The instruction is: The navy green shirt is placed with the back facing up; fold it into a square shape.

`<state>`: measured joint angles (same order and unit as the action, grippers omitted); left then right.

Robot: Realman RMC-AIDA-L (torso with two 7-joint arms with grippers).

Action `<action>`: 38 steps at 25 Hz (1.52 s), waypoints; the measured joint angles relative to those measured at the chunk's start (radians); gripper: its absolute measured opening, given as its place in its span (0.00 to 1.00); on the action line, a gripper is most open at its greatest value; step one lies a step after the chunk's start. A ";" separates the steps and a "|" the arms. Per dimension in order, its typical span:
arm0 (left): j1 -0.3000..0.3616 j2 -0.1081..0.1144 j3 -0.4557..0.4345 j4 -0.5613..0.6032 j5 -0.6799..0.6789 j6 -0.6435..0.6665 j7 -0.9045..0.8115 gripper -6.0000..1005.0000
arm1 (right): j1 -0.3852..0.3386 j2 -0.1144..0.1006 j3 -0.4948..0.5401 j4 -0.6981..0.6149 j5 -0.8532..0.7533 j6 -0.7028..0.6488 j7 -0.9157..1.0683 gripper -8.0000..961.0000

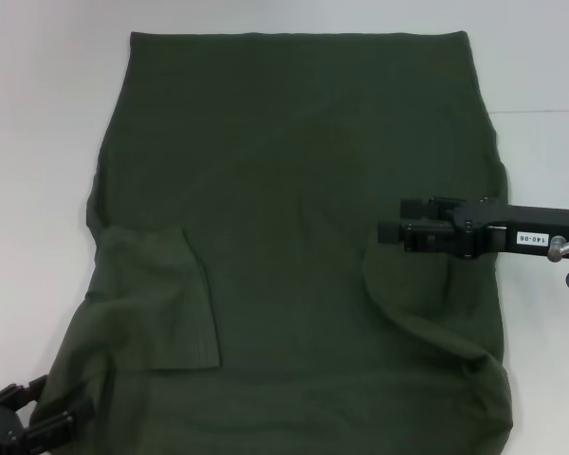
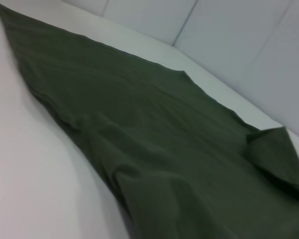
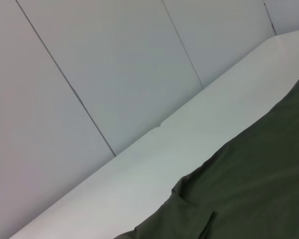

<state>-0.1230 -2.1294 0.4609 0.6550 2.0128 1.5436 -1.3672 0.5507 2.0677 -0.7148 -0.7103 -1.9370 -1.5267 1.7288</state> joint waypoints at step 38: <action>-0.009 0.020 -0.034 0.011 0.060 0.041 -0.039 0.87 | 0.003 -0.002 0.007 -0.002 0.021 -0.003 -0.005 0.89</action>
<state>-0.1320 -2.1091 0.4268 0.6659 2.0727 1.5847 -1.4062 0.5537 2.0655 -0.7082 -0.7118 -1.9160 -1.5299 1.7240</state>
